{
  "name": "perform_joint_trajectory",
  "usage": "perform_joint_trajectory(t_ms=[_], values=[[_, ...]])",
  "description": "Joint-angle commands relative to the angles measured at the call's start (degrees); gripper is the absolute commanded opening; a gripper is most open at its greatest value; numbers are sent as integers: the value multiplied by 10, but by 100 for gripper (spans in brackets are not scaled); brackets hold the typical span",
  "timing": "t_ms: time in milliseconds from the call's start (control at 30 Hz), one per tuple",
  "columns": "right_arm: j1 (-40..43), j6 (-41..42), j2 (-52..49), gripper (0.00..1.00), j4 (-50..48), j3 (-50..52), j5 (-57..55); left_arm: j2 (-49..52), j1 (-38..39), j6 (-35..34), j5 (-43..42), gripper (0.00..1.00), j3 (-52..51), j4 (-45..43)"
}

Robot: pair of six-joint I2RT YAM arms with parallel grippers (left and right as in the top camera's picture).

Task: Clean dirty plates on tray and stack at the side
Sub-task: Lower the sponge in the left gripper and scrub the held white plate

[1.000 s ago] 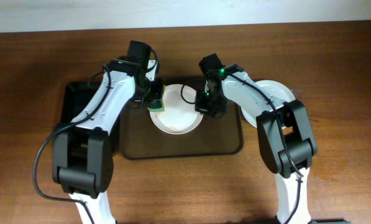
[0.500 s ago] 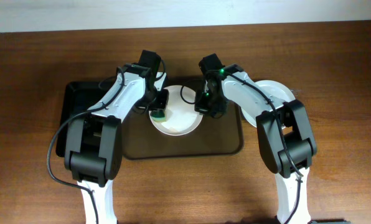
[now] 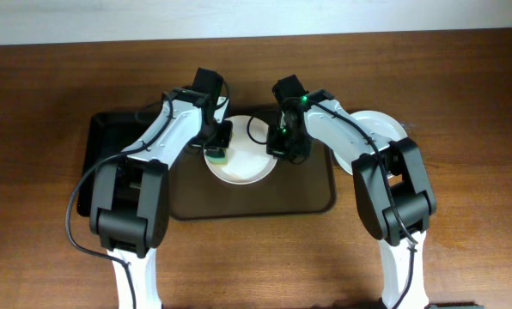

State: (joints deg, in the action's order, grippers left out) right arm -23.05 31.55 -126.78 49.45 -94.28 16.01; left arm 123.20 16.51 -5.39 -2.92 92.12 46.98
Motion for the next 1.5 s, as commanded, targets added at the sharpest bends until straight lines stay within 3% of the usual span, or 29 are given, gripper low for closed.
perform_joint_trajectory(t_ms=[0, 100, 300, 367, 533, 633, 833, 967, 1100, 1167, 1467], values=[[-2, 2, -20, 4, 4, 9, -16, 18, -1, -10, 45, 1, -5, -17], [-2, 2, -20, 4, 2, 10, -16, 18, 2, 5, -47, 1, -5, 19], [-2, 2, -20, 4, 0, 10, -16, 18, 1, 117, -287, 1, 12, 75], [-2, 2, -20, 4, 0, 10, -16, 18, 0, 109, -265, 1, 16, 61], [-2, 2, -20, 4, 2, 11, -16, 18, -2, -2, -83, 1, 16, -19], [-2, 2, -20, 4, 2, 11, -16, 18, -2, -48, -26, 1, 16, -67], [-2, 2, -20, 4, 1, 11, -16, 18, -2, -175, 70, 1, 42, 21], [-2, 2, -20, 4, 0, 11, -16, 18, -1, -179, 68, 1, 113, 147], [-2, 2, -20, 4, 0, 11, -16, 19, -1, -111, -14, 1, 141, 231], [-2, 2, -20, 4, 1, 11, -16, 22, -1, -93, -50, 1, 137, 228], [-2, 0, -20, 4, 4, 11, -16, 80, 0, -65, -48, 1, 137, 147]])
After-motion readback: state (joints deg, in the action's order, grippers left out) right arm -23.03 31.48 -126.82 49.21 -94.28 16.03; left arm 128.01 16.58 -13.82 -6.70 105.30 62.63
